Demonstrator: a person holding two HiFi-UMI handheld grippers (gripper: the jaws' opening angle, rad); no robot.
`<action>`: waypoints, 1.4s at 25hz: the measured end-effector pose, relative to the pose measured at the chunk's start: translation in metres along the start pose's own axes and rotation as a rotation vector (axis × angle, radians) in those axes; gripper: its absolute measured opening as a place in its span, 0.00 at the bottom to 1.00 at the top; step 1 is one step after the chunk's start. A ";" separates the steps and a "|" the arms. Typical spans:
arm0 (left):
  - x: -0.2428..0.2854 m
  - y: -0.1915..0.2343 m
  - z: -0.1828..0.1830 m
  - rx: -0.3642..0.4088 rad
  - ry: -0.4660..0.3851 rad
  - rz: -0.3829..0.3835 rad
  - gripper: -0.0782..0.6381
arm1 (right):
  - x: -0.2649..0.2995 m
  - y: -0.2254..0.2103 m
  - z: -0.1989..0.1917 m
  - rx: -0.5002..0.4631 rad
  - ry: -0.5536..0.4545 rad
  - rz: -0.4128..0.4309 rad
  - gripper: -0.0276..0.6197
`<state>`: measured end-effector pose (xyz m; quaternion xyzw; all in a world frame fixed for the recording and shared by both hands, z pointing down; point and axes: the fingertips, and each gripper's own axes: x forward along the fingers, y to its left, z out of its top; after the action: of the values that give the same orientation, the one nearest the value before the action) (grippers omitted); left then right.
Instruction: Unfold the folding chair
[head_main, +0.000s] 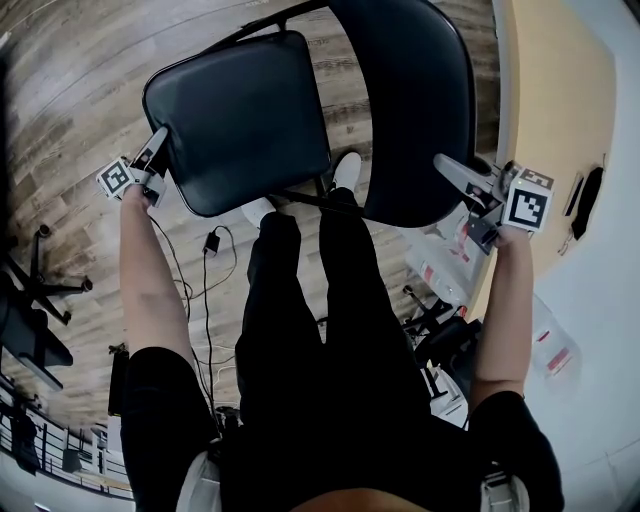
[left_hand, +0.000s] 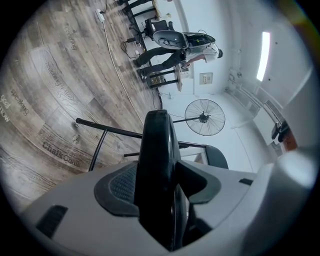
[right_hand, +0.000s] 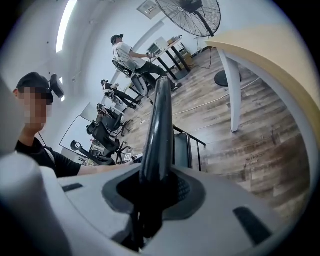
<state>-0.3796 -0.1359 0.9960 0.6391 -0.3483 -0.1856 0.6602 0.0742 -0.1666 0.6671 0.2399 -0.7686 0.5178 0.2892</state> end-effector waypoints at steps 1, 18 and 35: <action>-0.001 0.002 0.001 0.003 0.000 0.001 0.43 | 0.001 0.001 0.000 0.005 0.001 -0.005 0.17; -0.017 0.032 0.012 -0.003 -0.042 0.011 0.44 | 0.029 0.034 -0.006 0.003 0.000 -0.024 0.18; -0.078 -0.037 0.008 0.207 -0.122 0.295 0.51 | -0.006 0.035 0.040 -0.055 -0.166 -0.191 0.51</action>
<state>-0.4313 -0.0919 0.9421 0.6331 -0.4948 -0.0885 0.5886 0.0474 -0.1915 0.6282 0.3459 -0.7775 0.4451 0.2790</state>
